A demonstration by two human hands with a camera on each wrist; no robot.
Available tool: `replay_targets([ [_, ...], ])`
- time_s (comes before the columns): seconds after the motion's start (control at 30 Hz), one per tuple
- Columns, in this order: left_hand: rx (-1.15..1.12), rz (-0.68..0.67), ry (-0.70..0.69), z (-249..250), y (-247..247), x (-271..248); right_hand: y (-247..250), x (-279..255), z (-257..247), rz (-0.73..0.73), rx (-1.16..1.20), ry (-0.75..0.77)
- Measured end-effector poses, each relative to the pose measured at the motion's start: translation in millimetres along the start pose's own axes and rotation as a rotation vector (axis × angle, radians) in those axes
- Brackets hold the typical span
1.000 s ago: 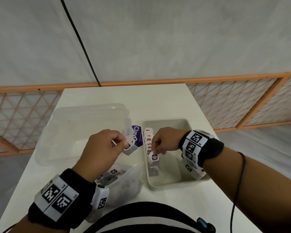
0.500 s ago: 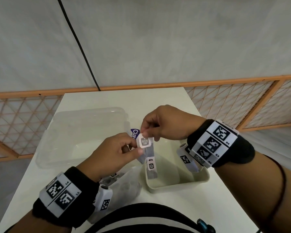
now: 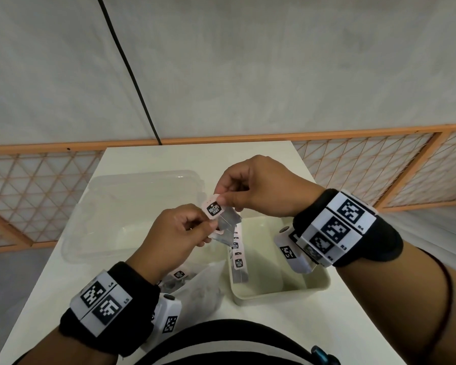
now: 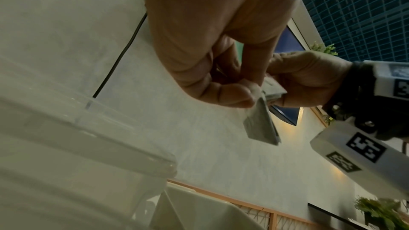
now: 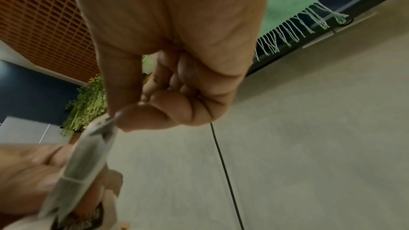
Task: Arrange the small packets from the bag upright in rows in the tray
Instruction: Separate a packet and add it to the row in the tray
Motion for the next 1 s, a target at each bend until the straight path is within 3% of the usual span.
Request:
replay_targets([
  [0.1,0.070,-0.015,-0.056,3.2,0.3,-0.3,1.0,0.7,-4.7,-0.002,-0.172,0.051],
  [0.3,0.056,0.076,-0.096,8.0,4.7,1.3,0.0,1.5,-1.1,-0.028,-0.131,0.045],
  [0.5,0.228,0.156,-0.118,4.6,2.7,2.2,-9.2,0.8,18.1,-0.066,-0.126,-0.058],
  [0.63,0.326,0.164,-0.061,-3.9,1.0,2.5,-16.9,8.3,62.3,-0.164,-0.192,-0.327],
  [0.73,0.351,0.153,-0.013,-10.9,2.1,3.8,-37.4,8.9,108.2,-0.375,-0.266,-0.586],
  [0.83,0.376,0.145,0.008,-11.5,1.6,4.7,-57.8,5.2,147.2,-0.531,-0.137,-0.788],
  [1.0,0.382,0.141,0.017,-11.9,3.8,6.0,-79.1,11.9,177.8,-0.658,-0.105,-0.929],
])
Point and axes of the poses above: each hand's wrist, its own x-axis towards the middle knuckle, its own y-axis out of the back of the hand, z = x × y, the point moved 4 cm from there along x, towards the middle knuckle, and after that the axes turned 8 degrees about x, right-handed, at the moved point
